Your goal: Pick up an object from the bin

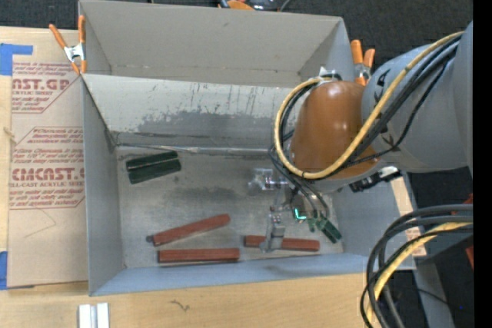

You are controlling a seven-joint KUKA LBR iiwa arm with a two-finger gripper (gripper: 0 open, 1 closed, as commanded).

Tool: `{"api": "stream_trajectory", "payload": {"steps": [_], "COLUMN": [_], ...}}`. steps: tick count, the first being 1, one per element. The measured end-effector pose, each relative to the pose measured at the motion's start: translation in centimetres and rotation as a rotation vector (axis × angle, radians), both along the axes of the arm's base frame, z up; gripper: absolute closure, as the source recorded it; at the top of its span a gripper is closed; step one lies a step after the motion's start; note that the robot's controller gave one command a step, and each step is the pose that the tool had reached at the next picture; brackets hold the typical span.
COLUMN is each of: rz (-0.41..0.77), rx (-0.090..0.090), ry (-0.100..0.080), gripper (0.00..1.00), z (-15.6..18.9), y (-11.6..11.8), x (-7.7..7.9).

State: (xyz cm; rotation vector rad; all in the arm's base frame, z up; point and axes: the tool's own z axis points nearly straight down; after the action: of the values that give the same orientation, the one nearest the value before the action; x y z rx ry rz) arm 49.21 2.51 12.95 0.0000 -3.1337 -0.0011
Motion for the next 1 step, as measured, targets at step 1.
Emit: {"api": "stream_trajectory", "payload": {"steps": [1], "rz": [-0.023], "rx": [-0.002], "ry": [-0.008], "gripper": [0.0], "z": [-6.25], "y": [-5.58], "x": [-0.44]}}
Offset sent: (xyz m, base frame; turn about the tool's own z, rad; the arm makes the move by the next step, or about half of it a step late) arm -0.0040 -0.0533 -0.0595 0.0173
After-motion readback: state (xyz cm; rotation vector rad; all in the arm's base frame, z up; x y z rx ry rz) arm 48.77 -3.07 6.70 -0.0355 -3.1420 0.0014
